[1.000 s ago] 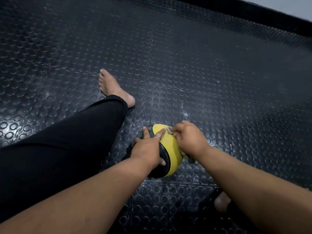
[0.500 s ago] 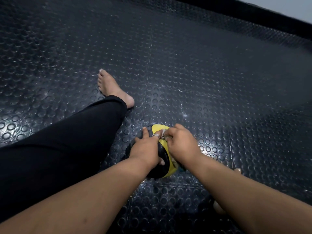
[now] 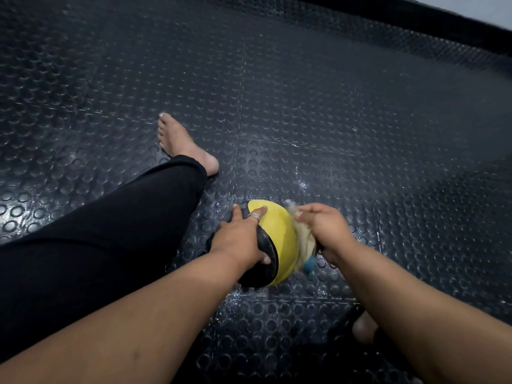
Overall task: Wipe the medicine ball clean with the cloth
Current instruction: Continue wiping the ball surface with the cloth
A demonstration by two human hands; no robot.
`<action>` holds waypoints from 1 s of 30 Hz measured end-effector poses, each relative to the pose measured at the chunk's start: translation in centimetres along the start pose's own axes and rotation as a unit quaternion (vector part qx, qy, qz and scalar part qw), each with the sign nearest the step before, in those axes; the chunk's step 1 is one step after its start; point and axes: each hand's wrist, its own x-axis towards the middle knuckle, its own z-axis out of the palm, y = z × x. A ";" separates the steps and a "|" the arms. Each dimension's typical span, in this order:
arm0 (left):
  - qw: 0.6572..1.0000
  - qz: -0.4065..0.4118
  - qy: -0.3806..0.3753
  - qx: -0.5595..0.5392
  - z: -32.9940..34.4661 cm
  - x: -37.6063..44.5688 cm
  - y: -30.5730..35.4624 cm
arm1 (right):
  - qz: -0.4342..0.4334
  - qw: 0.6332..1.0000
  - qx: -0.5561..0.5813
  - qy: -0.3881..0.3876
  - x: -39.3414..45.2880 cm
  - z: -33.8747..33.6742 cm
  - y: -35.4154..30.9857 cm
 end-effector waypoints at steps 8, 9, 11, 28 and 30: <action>1.000 -0.002 0.006 0.001 0.1 0.5 -0.1 | -0.080 0.957 -0.259 0.104 1.2 2.6 2.6; 1.000 -0.005 0.006 -0.002 0.0 0.6 0.0 | -0.071 0.959 -0.254 0.106 1.7 2.6 2.1; 1.000 -0.008 0.002 -0.007 0.0 0.6 -0.1 | -0.112 0.938 -0.315 0.094 1.6 2.6 1.7; 1.000 -0.002 0.006 -0.009 -0.1 1.1 -0.3 | -0.291 0.827 -0.481 -0.018 -0.9 2.7 0.4; 1.000 -0.001 0.007 0.004 -0.2 1.3 -0.1 | -0.253 0.846 -0.469 0.010 0.5 3.1 -0.4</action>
